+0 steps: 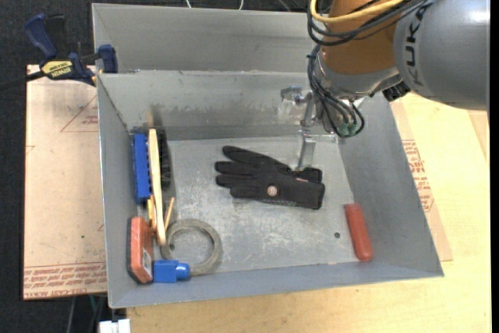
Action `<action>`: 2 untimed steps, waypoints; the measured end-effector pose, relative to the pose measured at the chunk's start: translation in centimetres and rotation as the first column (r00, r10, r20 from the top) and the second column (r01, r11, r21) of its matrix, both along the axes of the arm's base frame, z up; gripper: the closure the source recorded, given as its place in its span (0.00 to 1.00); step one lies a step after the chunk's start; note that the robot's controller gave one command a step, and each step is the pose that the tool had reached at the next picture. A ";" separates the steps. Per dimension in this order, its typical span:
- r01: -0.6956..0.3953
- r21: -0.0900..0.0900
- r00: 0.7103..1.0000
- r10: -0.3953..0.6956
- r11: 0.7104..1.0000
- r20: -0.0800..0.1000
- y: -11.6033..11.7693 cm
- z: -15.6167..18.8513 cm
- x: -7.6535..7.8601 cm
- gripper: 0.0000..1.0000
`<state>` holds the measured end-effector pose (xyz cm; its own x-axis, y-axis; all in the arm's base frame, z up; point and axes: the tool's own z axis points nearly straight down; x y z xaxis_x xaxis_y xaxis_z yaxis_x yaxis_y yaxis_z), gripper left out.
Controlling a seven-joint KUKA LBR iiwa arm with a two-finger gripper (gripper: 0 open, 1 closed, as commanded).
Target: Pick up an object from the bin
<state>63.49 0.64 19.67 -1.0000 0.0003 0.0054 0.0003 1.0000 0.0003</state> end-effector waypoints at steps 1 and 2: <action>0.001 0.000 1.000 -0.001 1.000 0.008 0.0 0.5 0.2 0.00; 0.065 0.002 0.998 -0.065 0.998 0.012 6.4 -6.5 -0.6 0.00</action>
Offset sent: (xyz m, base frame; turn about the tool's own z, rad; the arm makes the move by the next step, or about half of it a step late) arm -0.0090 0.0697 -0.0730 0.0683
